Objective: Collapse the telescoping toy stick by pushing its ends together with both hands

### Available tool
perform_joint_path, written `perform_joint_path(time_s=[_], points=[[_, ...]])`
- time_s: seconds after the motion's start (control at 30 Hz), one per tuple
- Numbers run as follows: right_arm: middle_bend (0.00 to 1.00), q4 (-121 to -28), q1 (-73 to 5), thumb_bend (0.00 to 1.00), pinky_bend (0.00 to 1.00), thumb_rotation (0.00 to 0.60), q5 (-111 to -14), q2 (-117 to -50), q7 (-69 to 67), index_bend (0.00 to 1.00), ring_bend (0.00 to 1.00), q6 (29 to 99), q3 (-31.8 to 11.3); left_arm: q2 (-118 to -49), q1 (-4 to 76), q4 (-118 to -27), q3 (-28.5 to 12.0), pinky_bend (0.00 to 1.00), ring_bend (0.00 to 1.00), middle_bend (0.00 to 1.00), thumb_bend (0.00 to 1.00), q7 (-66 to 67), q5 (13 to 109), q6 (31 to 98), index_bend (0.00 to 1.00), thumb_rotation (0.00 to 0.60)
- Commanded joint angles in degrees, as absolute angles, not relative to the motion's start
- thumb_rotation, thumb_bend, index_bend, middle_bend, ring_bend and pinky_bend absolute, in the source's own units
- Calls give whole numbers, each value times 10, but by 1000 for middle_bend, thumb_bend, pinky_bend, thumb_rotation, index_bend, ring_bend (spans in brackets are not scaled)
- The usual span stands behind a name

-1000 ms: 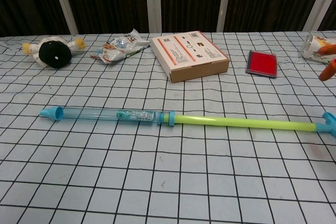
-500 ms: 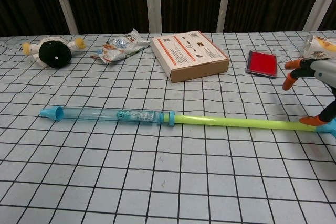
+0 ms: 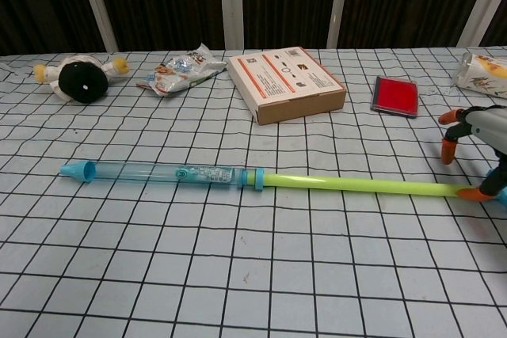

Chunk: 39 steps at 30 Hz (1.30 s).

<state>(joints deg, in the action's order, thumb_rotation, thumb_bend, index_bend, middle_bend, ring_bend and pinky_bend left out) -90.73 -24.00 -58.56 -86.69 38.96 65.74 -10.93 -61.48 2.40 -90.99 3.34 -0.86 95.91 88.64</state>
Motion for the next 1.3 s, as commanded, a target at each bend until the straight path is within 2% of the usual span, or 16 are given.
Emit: perform_joint_path(time_s=[0.03,0.8,1.3], points=[[122,-904,-240,269,0,600,-582,-864,387,446,0,657,-107,-615,24,-910,33,0,0,0,48,-8,960,887,0,600],[124,-901,-247,296,0,600,-549,-848,398,467,0,655,-86,-616,23,-913,33,0,0,0,48,-2,961,889,0,600],[135,-894,-258,383,0,600,-527,-844,398,512,0,649,-77,-618,23,-914,32,0,0,0,48,3,963,892,0,600]])
